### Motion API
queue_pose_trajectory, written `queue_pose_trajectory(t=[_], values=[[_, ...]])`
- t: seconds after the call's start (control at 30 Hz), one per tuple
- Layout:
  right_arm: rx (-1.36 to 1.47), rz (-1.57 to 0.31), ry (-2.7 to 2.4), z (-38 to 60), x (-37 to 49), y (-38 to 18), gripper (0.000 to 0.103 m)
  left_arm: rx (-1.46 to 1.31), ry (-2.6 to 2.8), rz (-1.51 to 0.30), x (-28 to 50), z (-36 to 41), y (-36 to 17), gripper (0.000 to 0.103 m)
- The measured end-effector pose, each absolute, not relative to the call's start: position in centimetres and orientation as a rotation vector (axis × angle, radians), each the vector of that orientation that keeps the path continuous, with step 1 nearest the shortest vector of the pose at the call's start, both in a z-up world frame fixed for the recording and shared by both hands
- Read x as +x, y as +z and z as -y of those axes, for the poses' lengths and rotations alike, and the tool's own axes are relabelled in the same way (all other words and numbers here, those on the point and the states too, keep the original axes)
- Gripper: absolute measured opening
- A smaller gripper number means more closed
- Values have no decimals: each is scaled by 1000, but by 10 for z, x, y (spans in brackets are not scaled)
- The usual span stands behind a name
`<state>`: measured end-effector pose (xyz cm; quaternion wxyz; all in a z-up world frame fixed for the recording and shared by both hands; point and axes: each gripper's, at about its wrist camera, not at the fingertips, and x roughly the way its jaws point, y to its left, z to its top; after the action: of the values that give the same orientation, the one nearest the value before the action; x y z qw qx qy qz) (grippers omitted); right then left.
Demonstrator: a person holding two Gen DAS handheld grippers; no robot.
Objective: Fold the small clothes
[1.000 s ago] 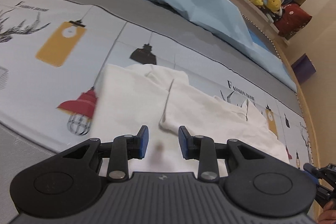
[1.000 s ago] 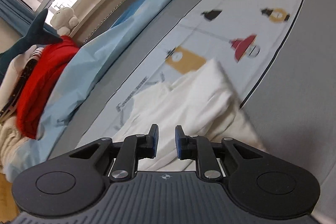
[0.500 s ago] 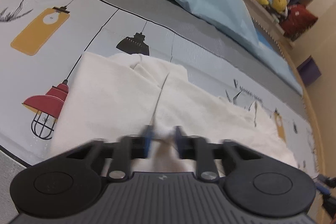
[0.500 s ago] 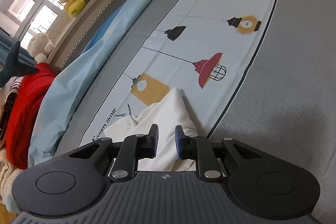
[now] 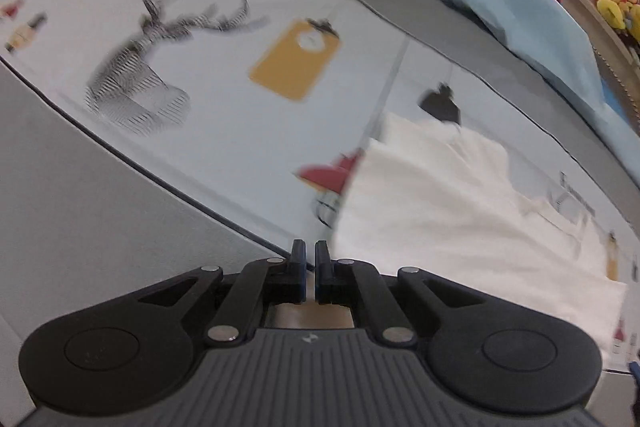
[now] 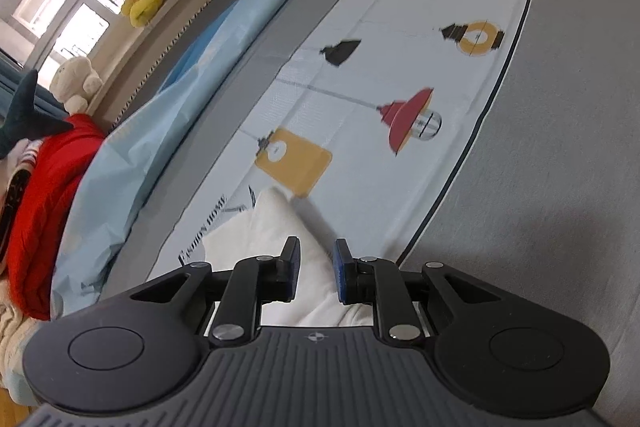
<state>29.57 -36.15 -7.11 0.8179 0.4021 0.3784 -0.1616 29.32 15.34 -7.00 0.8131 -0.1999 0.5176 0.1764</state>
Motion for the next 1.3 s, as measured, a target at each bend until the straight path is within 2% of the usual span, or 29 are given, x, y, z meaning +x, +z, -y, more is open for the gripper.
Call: queue_pose_trajectory(t=[0.13, 0.3, 0.47, 0.5, 0.53, 0.57, 0.67, 0.8, 0.9, 0.97, 1.03, 1.1, 1.13, 1.23, 1.27, 1.3], values=[[873, -869, -320, 347, 301, -83, 22, -425, 328, -1024, 295, -159, -54, 7], [862, -922, -323, 340, 308, -101, 28, -467, 257, -1069, 301, -152, -63, 7], [884, -975, -376, 343, 312, -124, 27, -438, 218, -1073, 305, -145, -66, 7], [879, -977, -380, 344, 312, -126, 26, -432, 213, -1072, 304, -145, -66, 7], [866, -974, -397, 344, 311, -127, 16, -425, 207, -1073, 304, -145, -66, 7], [851, -975, -411, 344, 310, -126, 15, -421, 205, -1074, 304, -145, -67, 7], [796, -976, -502, 344, 304, -119, 0, -422, 204, -1081, 304, -146, -70, 7], [742, -923, -657, 353, 292, -100, 2, -424, 204, -1080, 305, -147, -70, 7], [789, -808, -456, 353, 303, -90, 3, -425, 201, -1081, 307, -145, -71, 7], [794, -790, -289, 350, 318, -92, 9, -429, 197, -1084, 307, -144, -72, 7], [741, -793, -236, 347, 331, -95, 26, -429, 189, -1087, 307, -144, -72, 7], [685, -805, -234, 346, 344, -103, 51, -426, 183, -1089, 306, -144, -72, 7], [663, -819, -244, 347, 350, -108, 52, -424, 183, -1089, 306, -145, -72, 7], [675, -844, -208, 351, 359, -124, 52, -424, 191, -1089, 306, -149, -72, 7], [678, -855, -178, 349, 364, -128, 48, -426, 196, -1089, 307, -150, -72, 7], [667, -861, -143, 346, 367, -130, 28, -428, 198, -1091, 307, -150, -73, 7]])
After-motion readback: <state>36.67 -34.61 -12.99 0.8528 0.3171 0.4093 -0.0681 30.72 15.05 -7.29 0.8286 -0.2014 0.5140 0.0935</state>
